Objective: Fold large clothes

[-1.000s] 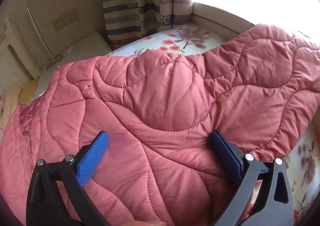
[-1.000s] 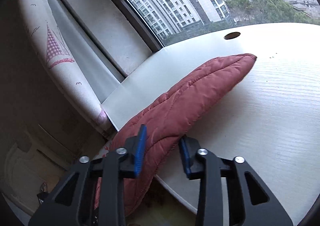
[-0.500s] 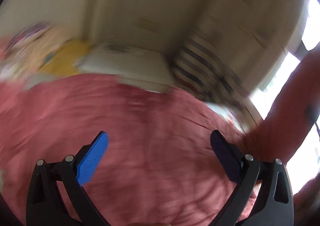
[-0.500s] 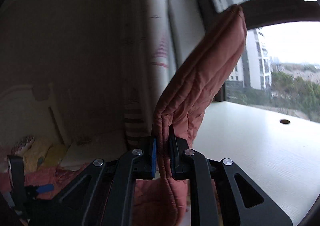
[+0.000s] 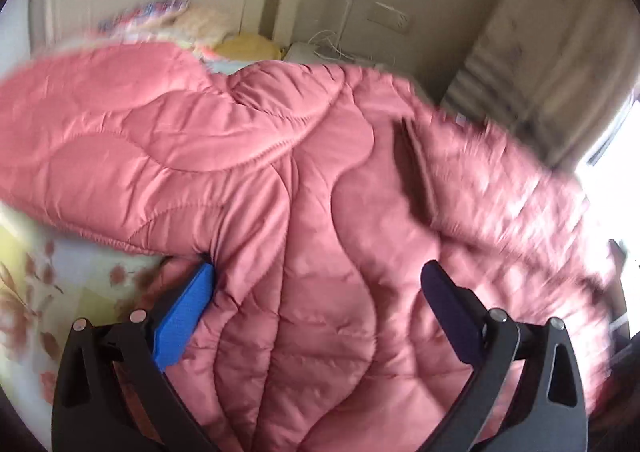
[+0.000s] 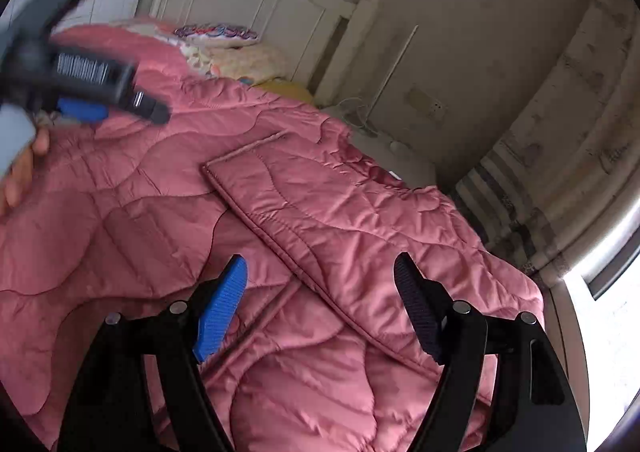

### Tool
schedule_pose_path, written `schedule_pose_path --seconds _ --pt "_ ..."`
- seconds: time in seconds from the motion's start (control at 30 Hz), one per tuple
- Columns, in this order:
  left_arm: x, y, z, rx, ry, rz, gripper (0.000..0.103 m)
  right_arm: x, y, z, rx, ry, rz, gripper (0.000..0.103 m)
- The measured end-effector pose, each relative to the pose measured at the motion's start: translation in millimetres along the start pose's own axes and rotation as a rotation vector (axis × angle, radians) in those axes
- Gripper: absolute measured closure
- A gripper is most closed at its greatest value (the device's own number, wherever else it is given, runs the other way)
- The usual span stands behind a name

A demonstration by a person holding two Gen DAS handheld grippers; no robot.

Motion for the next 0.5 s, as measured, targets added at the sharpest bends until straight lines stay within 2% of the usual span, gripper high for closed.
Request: schedule_pose_path --seconds 0.07,0.13,0.17,0.27,0.33,0.37,0.43,0.47,0.5 --pt "-18.6 -3.1 12.3 0.067 0.115 0.161 0.002 -27.0 -4.7 -17.1 -0.014 -0.03 0.112 0.027" --pt "-15.4 -3.3 10.0 0.076 0.131 0.163 0.002 -53.7 -12.0 -24.1 -0.009 -0.055 0.23 0.02" --pt "-14.1 3.7 10.1 0.097 0.11 0.105 0.002 -71.2 -23.5 -27.9 0.009 -0.071 0.302 0.02" --pt "-14.4 21.0 8.1 0.067 0.019 -0.025 0.002 -99.3 -60.8 -34.4 0.072 -0.123 0.446 0.019" --pt "-22.8 36.6 11.1 0.043 -0.104 -0.079 0.003 -111.4 -84.3 -28.6 0.113 -0.141 0.526 0.019" --pt "-32.5 43.3 18.3 0.054 -0.184 -0.091 0.006 -117.8 -93.7 -24.0 0.147 -0.141 0.582 0.019" --pt "-46.4 47.1 29.9 0.069 -0.219 -0.085 0.025 -129.4 -105.9 -24.5 0.163 -0.128 0.689 0.019" --pt "-54.9 46.4 36.9 0.078 -0.219 -0.066 0.028 -137.6 -110.9 -25.7 0.152 -0.125 0.745 0.019" --pt "-65.7 43.4 45.2 0.09 -0.214 -0.023 0.048 -139.8 -116.2 -25.1 0.145 -0.12 0.787 0.019"
Point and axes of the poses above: each gripper's, at about its wrist camera, not at the fingertips, and z roughly the way its jaws point, x to its left, y to its top, the point moved 3 cm from there along z, roughly the way its jaws point, and after that the axes turned 5 degrees about -x, right-handed, at the moved point
